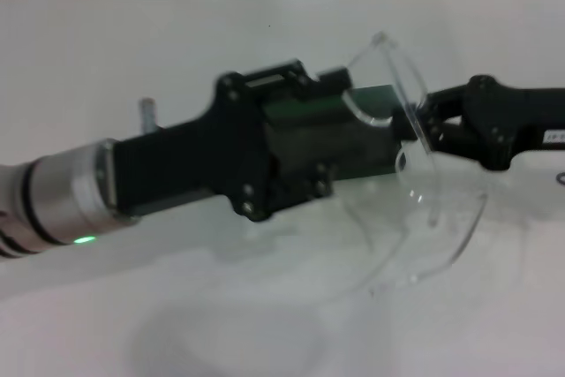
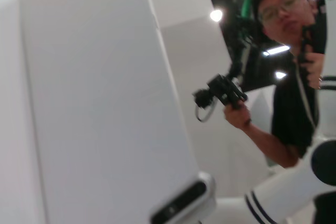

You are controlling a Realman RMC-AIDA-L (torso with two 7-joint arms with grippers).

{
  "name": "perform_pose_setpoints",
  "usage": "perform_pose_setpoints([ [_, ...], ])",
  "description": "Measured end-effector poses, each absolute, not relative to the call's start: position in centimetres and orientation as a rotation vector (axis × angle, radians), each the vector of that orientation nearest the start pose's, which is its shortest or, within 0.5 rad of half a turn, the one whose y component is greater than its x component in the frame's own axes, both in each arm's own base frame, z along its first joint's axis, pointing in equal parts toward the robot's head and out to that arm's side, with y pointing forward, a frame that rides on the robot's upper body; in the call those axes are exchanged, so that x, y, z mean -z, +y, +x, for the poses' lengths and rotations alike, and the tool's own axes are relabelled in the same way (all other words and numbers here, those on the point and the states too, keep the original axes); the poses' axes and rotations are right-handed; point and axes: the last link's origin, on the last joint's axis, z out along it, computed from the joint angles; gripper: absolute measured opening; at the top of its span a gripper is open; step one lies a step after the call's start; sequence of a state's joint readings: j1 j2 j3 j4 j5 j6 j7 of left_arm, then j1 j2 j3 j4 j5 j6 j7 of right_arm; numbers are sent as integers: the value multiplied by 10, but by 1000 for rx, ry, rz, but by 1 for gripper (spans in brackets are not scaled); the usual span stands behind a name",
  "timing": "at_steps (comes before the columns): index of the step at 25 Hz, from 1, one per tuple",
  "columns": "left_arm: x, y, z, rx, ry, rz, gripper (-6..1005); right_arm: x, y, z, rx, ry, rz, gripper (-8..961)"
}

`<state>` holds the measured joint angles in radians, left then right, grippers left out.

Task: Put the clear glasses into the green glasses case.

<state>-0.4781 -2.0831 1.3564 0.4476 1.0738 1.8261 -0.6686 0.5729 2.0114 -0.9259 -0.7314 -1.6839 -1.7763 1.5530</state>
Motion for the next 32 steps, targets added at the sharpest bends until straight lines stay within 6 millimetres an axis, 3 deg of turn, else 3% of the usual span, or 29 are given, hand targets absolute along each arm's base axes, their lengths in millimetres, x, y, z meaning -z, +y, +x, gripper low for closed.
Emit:
perform_pose_setpoints([
  [5, 14, 272, -199, 1492, 231, -2406, 579, -41, 335, 206, -1118, 554, -2793, 123],
  [9, 8, 270, -210, 1466, 193, -2367, 579, -57, 338, 215, -1316, 577, -2589, 123],
  [14, 19, 264, -209, 1444, 199, -2466, 579, -66, 336, 219, -1520, 512, -2375, 122],
  [19, 40, 262, -196, 1436, 253, -2641, 578, -55, 340, 207, -1629, 486, -2335, 122],
  [24, 59, 260, -178, 1463, 315, -2791, 578, -29, 345, 189, -1677, 466, -2358, 122],
  [32, 63, 261, -165, 1508, 352, -2803, 580, 5, 342, 170, -1673, 500, -2492, 122],
])
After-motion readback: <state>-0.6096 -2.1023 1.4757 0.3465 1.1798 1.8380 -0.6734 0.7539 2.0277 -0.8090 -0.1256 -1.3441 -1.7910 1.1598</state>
